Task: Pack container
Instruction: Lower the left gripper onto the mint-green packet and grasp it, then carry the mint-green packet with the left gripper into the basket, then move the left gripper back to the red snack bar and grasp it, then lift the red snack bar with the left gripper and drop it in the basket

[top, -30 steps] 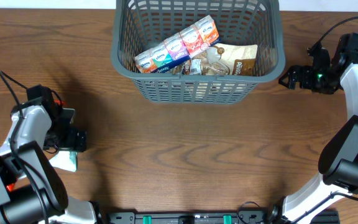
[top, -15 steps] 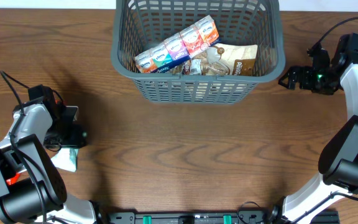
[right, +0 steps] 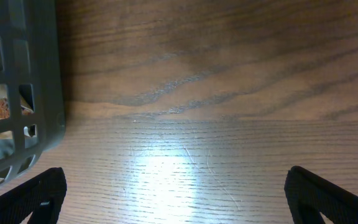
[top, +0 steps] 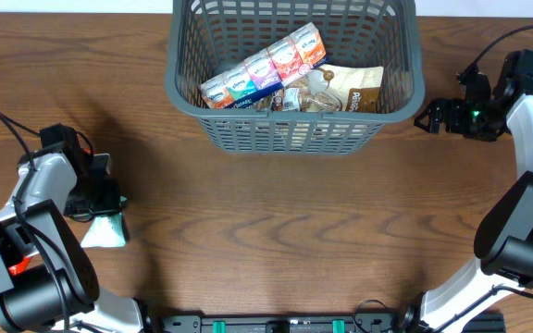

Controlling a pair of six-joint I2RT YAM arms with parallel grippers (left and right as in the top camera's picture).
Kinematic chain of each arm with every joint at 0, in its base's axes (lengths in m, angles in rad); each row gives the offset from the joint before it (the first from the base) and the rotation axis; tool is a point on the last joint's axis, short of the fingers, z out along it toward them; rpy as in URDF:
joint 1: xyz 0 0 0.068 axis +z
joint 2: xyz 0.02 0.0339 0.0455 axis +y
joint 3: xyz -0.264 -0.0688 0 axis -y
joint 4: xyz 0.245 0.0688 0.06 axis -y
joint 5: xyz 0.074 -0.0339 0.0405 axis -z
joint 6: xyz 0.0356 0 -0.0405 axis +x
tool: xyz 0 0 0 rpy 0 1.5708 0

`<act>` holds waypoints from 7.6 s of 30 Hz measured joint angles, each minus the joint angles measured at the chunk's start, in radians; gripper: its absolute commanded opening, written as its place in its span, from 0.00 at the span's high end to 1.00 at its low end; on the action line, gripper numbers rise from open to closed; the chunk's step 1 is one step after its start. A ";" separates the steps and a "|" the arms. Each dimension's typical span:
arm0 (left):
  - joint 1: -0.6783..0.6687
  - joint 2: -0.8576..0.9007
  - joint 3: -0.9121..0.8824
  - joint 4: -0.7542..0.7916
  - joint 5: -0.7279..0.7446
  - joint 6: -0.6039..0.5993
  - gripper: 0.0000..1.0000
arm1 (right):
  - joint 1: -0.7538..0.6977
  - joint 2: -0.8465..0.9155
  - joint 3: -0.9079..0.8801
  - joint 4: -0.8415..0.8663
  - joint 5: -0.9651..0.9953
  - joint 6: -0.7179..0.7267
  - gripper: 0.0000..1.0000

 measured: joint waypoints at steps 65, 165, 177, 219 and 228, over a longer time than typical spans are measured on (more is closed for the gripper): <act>-0.853 0.230 1.009 -0.137 0.026 0.448 0.01 | 0.000 0.000 0.000 -0.022 0.000 -0.008 0.01; 0.377 0.300 0.402 -0.053 0.016 0.698 0.89 | 0.000 0.000 -0.001 -0.034 0.000 0.107 0.01; 0.245 0.249 0.435 -0.048 0.057 0.379 0.94 | 0.000 0.000 -0.001 -0.033 0.000 0.107 0.01; -0.896 -0.109 0.789 0.213 0.101 0.593 0.94 | 0.000 0.000 -0.001 -0.034 0.000 0.080 0.01; -0.900 0.145 0.789 0.314 0.098 0.647 0.94 | 0.000 0.000 -0.001 -0.037 0.000 0.080 0.01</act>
